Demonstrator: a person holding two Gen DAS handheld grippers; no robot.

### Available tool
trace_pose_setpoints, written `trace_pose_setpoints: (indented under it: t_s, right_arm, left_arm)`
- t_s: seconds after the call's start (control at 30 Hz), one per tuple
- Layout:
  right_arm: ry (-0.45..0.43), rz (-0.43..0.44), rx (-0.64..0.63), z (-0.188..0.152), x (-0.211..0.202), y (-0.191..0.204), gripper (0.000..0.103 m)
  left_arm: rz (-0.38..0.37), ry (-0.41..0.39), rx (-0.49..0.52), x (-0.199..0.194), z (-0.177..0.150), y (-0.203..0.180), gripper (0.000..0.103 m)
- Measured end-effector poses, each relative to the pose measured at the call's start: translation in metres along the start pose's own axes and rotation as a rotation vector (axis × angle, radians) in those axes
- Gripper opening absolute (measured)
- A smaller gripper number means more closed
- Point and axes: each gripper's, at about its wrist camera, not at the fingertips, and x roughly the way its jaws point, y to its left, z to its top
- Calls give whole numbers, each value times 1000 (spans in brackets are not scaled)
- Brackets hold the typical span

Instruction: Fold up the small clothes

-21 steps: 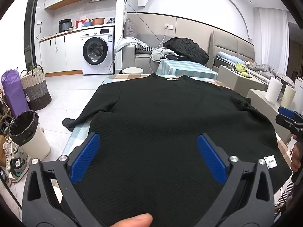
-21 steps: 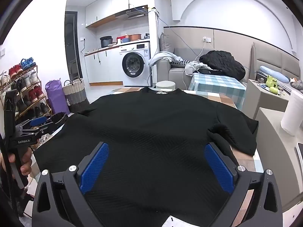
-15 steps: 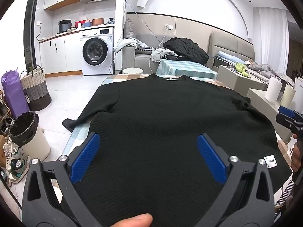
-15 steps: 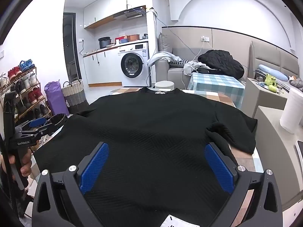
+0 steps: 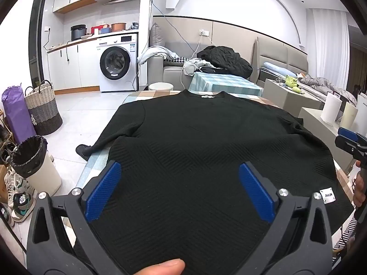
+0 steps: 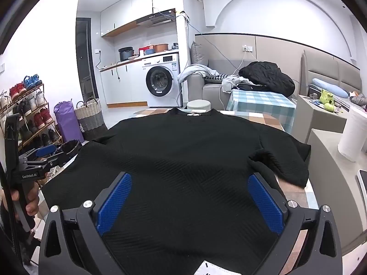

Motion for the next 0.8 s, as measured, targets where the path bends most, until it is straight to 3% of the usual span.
trace_pose_setpoints:
  t_s: [0.8]
  right_arm:
    - [-3,-10,18,-2,-4,-1,103]
  left_arm:
    - [-3,-9,4,-12,3,-7,102]
